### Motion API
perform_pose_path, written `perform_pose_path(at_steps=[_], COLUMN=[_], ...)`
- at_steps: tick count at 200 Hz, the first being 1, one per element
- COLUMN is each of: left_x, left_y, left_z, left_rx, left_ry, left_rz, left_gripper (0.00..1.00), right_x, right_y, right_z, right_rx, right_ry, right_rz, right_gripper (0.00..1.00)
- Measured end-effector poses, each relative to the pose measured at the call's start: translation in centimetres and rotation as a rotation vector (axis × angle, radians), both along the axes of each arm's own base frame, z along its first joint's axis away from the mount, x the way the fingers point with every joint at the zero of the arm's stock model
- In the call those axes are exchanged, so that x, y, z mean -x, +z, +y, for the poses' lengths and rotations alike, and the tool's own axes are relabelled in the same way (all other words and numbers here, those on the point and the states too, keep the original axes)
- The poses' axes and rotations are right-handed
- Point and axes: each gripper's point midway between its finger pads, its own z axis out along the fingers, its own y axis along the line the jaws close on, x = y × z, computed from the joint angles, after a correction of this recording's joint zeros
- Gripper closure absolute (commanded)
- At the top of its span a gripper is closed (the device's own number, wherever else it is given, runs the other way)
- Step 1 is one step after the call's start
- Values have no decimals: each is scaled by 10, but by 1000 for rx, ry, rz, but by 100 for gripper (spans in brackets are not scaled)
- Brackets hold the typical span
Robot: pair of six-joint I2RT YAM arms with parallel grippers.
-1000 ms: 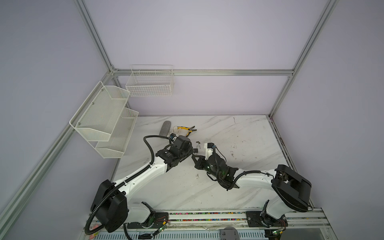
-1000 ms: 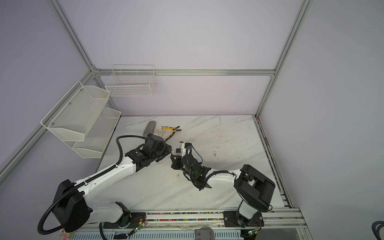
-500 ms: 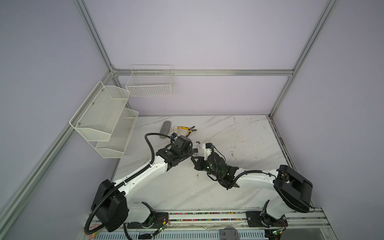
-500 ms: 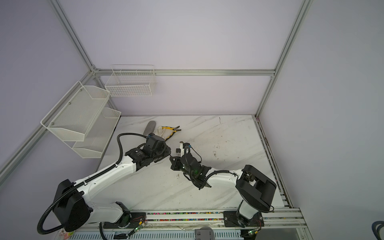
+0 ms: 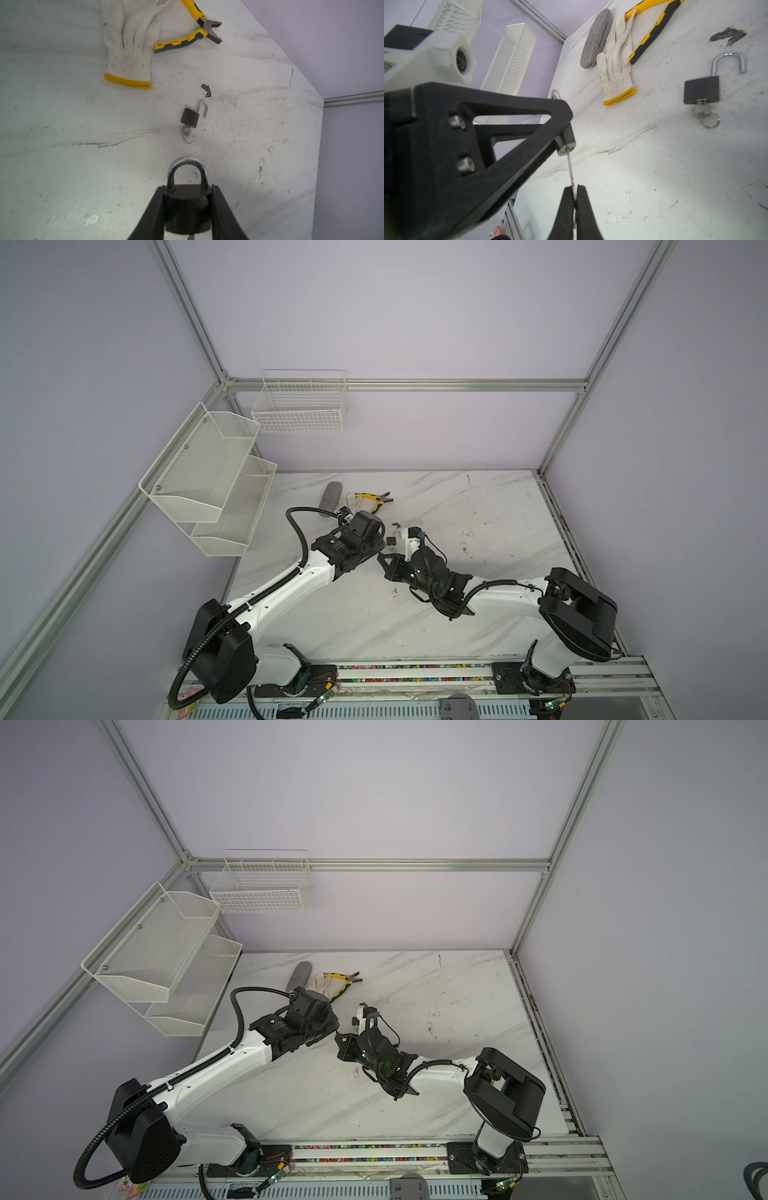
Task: Unlock with the key
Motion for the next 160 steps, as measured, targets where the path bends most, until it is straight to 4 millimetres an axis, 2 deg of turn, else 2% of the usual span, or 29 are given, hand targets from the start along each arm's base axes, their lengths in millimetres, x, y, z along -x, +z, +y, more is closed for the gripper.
perform_pose_path(at_steps=[111, 160], left_x=[3, 5], left_y=[-3, 0], left_z=[2, 2], left_rx=[3, -46], left_ry=[24, 6], left_rz=[17, 5], left_gripper=[100, 100], right_x=[2, 4], right_y=[-2, 2], right_z=[1, 4], right_rx=[-24, -55], right_ry=[-18, 3], right_rz=[14, 20], right_gripper=[100, 100])
